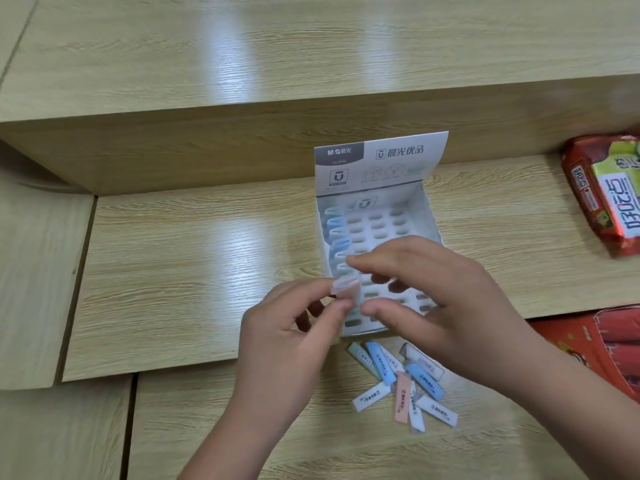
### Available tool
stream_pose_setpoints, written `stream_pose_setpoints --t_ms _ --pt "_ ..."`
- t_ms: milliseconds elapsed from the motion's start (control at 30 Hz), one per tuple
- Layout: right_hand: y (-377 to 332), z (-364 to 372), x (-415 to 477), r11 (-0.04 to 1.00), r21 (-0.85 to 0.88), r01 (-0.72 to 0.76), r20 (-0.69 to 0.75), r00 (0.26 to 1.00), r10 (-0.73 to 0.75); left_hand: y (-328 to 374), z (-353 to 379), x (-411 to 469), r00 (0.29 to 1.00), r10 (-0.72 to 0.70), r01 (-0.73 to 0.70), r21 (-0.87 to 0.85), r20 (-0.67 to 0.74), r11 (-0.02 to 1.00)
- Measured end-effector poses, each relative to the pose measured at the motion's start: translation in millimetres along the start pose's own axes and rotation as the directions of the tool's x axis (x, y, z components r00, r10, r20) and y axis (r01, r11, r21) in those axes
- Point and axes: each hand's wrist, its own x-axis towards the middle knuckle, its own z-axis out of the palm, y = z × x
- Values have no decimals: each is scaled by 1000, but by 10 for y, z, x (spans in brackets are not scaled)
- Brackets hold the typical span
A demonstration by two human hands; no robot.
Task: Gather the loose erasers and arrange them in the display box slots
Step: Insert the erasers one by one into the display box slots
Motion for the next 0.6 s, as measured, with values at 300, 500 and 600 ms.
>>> stream_pose_setpoints --t_ms 300,500,600 --pt "45 47 -84 998 62 1 -102 995 5 -131 -3 81 996 -84 83 -52 -5 995" --pt "169 226 -150 999 -17 -33 -13 999 33 -227 55 145 952 -293 302 -111 92 947" --pt "174 248 -151 999 -36 -19 -40 999 18 -235 73 128 948 -304 313 -100 93 944"
